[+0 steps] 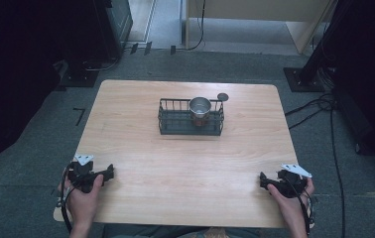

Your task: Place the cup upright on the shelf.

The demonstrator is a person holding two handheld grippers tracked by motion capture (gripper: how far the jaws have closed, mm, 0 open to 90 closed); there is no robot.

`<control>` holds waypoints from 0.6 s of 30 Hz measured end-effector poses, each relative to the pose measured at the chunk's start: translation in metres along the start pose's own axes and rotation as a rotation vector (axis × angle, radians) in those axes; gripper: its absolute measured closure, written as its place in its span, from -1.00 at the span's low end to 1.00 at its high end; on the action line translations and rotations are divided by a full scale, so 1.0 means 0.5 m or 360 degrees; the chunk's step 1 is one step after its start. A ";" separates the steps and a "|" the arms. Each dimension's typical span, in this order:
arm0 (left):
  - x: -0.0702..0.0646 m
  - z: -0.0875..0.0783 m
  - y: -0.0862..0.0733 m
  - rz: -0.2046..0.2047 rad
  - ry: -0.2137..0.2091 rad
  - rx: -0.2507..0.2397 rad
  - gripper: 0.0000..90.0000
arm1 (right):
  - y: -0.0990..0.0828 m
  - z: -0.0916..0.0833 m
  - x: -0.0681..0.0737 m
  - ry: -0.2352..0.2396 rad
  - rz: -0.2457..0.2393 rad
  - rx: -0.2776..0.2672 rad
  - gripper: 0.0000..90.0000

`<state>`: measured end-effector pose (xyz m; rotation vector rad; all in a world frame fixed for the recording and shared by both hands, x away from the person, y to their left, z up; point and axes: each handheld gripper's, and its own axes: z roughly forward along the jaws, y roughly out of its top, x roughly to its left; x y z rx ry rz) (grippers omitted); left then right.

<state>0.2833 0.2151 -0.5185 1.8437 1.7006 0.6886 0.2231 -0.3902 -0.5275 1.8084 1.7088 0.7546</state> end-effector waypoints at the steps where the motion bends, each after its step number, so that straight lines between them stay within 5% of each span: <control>1: 0.000 0.000 0.000 -0.0001 0.0000 0.0000 -1.00 | -0.001 -0.001 0.000 -0.0004 -0.0002 0.0003 -1.00; 18: 0.000 0.000 0.000 0.0000 0.0000 0.0000 -1.00 | -0.002 -0.001 0.002 -0.0009 -0.0009 0.0005 -1.00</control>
